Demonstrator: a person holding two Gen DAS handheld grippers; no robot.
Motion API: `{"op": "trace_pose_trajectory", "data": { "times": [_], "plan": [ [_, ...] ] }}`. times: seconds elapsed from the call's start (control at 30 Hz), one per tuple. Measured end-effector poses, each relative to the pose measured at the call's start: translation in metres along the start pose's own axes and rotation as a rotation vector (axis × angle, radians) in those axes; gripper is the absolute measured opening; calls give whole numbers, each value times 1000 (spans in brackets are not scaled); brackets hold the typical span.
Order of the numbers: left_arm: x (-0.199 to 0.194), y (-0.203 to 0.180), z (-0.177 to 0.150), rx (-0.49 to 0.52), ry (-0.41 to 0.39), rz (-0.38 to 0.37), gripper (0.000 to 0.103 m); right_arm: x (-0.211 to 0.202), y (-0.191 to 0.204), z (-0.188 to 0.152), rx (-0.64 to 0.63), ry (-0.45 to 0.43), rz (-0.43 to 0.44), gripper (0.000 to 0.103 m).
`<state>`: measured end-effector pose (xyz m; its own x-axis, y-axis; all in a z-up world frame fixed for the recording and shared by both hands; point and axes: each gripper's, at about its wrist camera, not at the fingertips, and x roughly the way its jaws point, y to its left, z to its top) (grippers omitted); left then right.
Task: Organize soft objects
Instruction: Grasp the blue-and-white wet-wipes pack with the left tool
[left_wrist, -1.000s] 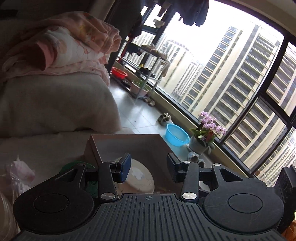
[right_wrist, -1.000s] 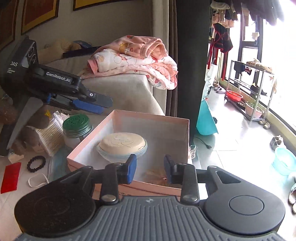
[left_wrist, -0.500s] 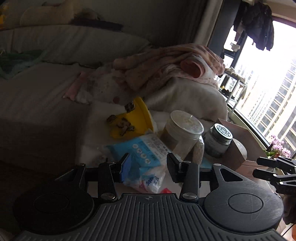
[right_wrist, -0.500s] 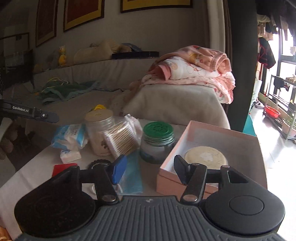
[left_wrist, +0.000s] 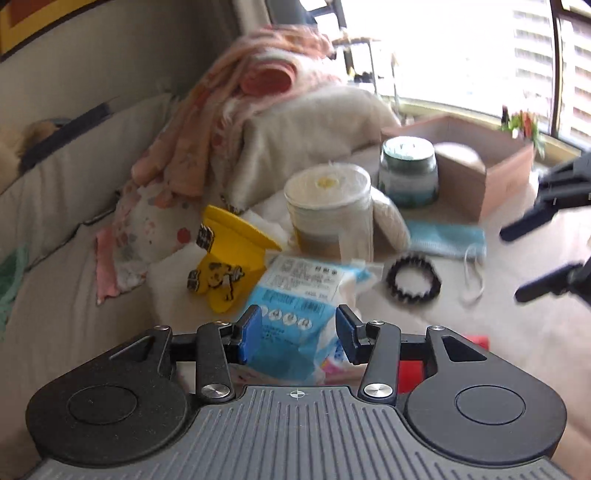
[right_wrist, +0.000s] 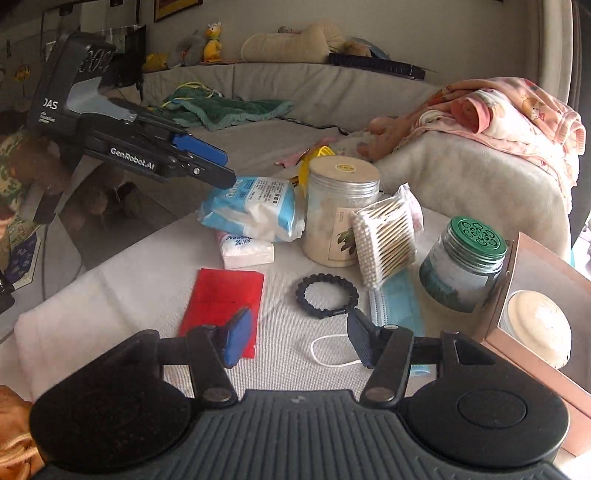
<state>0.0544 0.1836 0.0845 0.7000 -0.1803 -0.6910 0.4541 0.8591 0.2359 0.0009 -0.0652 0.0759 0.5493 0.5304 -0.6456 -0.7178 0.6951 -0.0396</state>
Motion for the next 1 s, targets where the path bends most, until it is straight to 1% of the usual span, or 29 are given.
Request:
{"op": "trace_pose_trajectory", "data": {
  "times": [0.03, 0.07, 0.1, 0.13, 0.17, 0.23, 0.3, 0.33, 0.37, 0.4, 0.47, 0.5, 0.63, 0.77, 0.83, 0.9, 1.0],
  "plan": [
    [8, -5, -1, 24, 36, -9, 51, 1, -1, -2, 4, 6, -2, 57],
    [13, -10, -2, 44, 50, -17, 66, 1, -3, -4, 10, 13, -4, 57],
    [14, -14, -2, 57, 56, -31, 78, 2, -5, -6, 19, 18, -4, 57],
    [14, -16, -1, 66, 59, -46, 81, 4, -7, -8, 30, 24, -2, 57],
    [11, -18, -1, 79, 53, -56, 82, 5, -9, -10, 39, 29, 0, 57],
    [3, -19, 4, 113, 14, -61, 78, 6, -12, -13, 51, 35, 4, 57],
    [0, -17, 10, 153, -14, -28, 77, 7, -14, -16, 58, 38, 11, 57],
    [3, -14, 15, 170, -11, -7, 77, 7, -14, -17, 63, 41, 16, 57],
    [9, -8, 19, 167, 6, -3, 77, 8, -14, -19, 67, 45, 20, 57],
    [17, 0, 22, 142, 31, -13, 76, 9, -14, -20, 69, 49, 26, 57],
    [33, 19, 26, 48, 91, -78, 77, 9, -12, -21, 69, 56, 42, 57],
    [41, 27, 26, 5, 106, -105, 76, 9, -10, -22, 67, 57, 53, 57],
    [55, 44, 22, -140, 90, -183, 76, 4, -7, -25, 54, 51, 75, 57],
    [55, 47, 16, -234, 70, -182, 77, 9, -3, -20, 43, 53, 58, 57],
    [51, 50, 12, -290, 64, -187, 74, 14, 2, -15, 47, 61, 79, 57],
    [43, 52, 7, -338, 47, -198, 67, 20, 10, -11, 42, 74, 114, 57],
    [28, 53, -2, -401, 13, -197, 63, 32, 29, -2, 7, 93, 148, 57]
  ]
}}
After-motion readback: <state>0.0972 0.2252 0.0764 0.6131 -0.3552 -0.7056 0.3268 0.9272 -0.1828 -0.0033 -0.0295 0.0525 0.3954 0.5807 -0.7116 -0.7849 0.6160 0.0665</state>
